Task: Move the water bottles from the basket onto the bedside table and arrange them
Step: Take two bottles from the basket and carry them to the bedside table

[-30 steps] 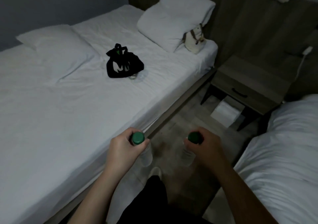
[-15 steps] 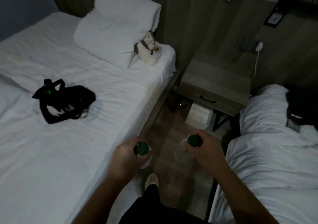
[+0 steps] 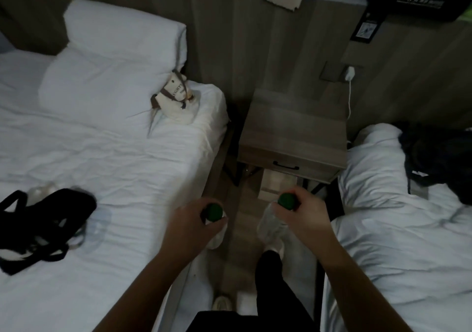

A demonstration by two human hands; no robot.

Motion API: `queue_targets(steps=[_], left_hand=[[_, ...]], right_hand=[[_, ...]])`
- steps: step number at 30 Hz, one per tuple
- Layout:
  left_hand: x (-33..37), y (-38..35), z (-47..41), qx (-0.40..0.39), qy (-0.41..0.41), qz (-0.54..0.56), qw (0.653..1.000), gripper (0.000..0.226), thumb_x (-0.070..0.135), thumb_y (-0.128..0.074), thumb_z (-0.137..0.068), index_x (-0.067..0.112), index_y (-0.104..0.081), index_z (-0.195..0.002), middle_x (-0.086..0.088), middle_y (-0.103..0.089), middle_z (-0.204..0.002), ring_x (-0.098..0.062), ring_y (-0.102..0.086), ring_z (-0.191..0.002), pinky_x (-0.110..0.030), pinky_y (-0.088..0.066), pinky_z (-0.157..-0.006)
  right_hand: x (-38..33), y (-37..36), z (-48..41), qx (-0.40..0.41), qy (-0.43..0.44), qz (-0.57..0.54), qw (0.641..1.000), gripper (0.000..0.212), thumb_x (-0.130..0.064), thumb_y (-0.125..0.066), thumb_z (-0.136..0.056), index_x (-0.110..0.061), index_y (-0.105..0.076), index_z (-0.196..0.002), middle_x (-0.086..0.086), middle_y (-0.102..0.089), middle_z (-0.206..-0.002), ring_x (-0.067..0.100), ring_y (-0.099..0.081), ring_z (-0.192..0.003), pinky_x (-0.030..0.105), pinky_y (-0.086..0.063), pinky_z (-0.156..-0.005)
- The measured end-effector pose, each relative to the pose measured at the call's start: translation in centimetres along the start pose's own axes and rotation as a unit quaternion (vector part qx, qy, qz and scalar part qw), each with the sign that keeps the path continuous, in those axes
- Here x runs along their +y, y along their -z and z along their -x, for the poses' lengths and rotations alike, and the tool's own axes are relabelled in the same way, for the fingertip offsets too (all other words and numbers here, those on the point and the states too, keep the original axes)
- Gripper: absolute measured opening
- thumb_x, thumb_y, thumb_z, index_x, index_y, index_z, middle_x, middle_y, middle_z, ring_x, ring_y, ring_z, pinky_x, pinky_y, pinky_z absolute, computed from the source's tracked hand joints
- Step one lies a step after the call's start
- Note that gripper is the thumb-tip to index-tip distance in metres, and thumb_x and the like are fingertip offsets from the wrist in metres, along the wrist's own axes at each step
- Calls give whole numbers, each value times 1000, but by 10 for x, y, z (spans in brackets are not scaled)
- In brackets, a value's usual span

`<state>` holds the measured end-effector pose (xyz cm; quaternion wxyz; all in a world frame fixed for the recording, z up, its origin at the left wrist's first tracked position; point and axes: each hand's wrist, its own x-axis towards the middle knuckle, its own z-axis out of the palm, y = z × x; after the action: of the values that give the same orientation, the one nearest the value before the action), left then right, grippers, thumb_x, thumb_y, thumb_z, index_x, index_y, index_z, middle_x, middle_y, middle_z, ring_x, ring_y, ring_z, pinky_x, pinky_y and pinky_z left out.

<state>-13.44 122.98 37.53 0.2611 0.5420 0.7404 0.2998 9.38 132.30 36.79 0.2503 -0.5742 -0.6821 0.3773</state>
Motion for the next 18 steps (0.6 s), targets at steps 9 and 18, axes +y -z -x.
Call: queue_targets(steps=[9, 18], left_hand=[[49, -60, -128, 5, 22, -3, 1000, 27, 26, -81, -69, 28, -69, -93, 18, -63, -79, 11, -59, -77, 0, -42, -64], [90, -108, -249, 43, 78, 1, 996, 31, 27, -79, -71, 23, -68, -100, 12, -63, -84, -2, -56, -71, -5, -36, -63]], right_hand=[[39, 53, -137, -30, 1, 8, 1000, 19, -31, -76, -78, -21, -60, -84, -9, -62, -74, 0, -59, -70, 13, -44, -57], [51, 94, -283, -84, -7, 89, 993, 21, -41, -68, -82, -26, -58, -91, -10, -65, -81, 6, -62, -75, 29, -54, -69]])
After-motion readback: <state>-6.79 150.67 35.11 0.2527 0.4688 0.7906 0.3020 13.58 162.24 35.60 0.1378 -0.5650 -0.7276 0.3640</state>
